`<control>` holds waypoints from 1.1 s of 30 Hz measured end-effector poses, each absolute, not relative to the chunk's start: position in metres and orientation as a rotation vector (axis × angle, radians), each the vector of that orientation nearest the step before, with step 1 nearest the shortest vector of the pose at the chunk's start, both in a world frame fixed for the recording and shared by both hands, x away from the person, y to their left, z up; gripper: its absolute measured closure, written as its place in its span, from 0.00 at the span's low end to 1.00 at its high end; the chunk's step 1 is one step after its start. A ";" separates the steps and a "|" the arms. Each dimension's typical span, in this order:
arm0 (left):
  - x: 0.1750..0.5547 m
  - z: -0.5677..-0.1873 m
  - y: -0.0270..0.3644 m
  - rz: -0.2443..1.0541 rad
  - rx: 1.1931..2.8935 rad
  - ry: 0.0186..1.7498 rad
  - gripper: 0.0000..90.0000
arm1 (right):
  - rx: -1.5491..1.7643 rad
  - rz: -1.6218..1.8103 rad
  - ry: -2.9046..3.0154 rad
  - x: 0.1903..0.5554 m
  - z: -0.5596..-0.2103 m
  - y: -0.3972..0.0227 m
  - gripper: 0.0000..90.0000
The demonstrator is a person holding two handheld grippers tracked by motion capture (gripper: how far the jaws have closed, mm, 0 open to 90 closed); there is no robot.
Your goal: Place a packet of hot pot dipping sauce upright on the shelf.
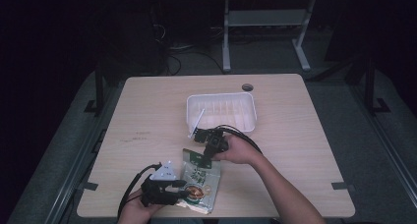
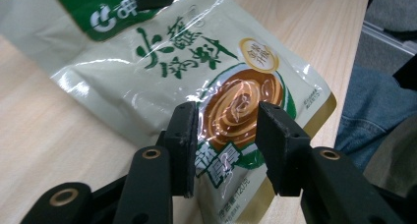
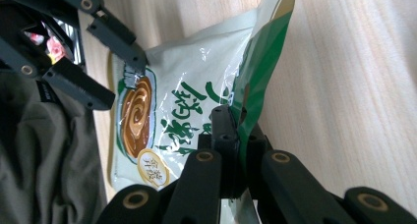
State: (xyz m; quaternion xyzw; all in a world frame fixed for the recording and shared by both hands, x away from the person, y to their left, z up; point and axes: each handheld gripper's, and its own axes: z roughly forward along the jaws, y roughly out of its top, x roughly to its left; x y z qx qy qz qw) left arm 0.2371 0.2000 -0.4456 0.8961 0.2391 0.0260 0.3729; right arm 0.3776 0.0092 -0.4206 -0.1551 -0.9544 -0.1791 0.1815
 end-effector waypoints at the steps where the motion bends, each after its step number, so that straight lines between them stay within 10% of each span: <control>1: 0.237 -0.445 0.202 0.076 2.293 0.617 0.65 | -0.447 -0.515 -2.692 0.377 -0.418 0.008 0.99; 33: 0.240 -0.440 0.235 0.197 2.219 0.729 0.50 | -0.585 -0.750 -2.673 0.333 -0.337 -0.043 0.99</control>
